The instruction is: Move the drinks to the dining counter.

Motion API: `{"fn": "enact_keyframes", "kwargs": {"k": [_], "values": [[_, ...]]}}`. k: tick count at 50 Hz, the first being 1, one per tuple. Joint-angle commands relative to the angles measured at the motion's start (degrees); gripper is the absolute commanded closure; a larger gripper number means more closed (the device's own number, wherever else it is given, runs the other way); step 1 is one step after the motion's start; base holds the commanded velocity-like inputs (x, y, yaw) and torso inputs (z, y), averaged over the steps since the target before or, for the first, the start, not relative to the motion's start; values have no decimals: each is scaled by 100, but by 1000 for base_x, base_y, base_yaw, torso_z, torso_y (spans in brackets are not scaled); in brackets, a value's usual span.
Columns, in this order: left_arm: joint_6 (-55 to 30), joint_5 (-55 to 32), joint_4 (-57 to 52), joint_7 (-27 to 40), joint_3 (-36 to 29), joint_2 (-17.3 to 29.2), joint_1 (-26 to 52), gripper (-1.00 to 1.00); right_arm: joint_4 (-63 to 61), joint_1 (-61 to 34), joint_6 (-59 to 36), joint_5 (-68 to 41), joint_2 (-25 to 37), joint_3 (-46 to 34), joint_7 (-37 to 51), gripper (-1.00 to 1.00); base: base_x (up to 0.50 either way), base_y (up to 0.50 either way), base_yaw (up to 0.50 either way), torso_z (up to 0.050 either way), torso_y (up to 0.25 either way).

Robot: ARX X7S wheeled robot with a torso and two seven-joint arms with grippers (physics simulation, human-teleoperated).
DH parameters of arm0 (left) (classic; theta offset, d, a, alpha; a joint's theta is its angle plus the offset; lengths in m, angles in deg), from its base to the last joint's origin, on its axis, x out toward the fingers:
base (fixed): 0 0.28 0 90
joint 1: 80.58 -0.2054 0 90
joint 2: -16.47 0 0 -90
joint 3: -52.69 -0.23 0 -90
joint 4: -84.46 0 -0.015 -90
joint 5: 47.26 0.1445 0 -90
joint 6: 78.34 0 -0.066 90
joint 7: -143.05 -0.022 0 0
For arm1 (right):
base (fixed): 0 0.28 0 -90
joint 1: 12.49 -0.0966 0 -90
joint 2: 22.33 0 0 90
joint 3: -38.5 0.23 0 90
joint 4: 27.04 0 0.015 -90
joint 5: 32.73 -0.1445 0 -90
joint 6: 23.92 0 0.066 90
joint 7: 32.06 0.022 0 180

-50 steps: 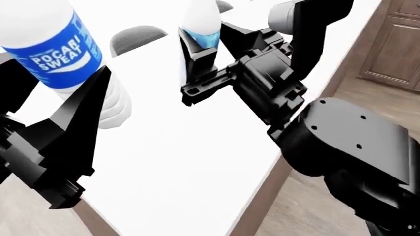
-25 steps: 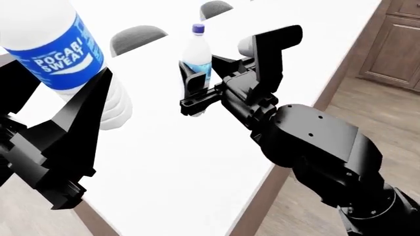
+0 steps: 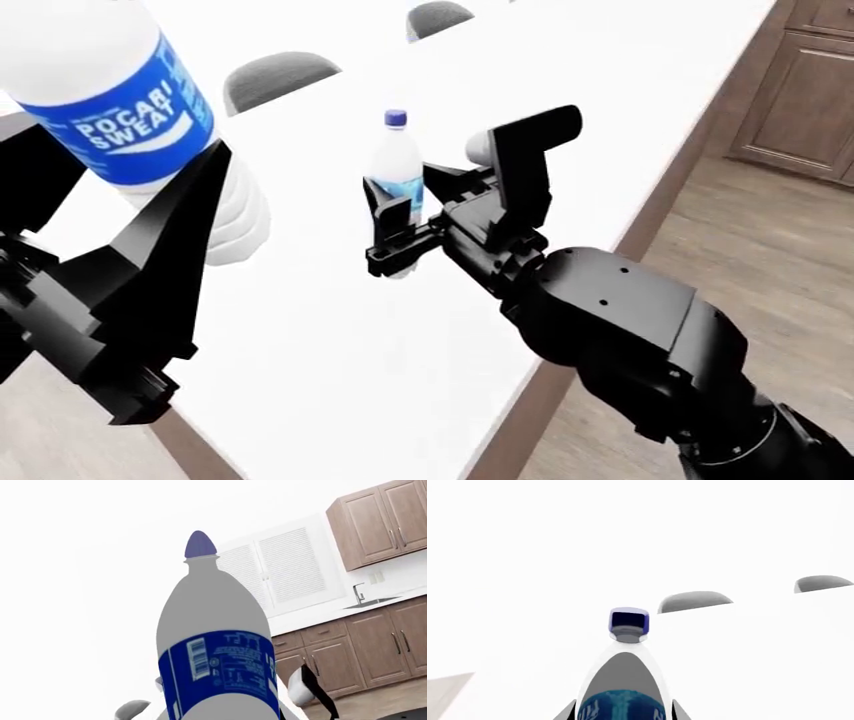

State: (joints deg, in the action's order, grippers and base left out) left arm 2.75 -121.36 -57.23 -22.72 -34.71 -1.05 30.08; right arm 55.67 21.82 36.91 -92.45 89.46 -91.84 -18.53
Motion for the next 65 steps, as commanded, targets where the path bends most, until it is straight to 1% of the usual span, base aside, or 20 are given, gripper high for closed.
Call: {"fn": "enact_keyframes", "kwargs": {"k": [1,65], "values": [[1,-74,3,19,56,-25,44,100,105,127,93,211,-27,-52,-136,100,0,0,0,0,0],[-109,-71,0,-18,69,-111,89,100,430,306,155,461,-21,-365,-296,100,0,0,0,0,0]]}}
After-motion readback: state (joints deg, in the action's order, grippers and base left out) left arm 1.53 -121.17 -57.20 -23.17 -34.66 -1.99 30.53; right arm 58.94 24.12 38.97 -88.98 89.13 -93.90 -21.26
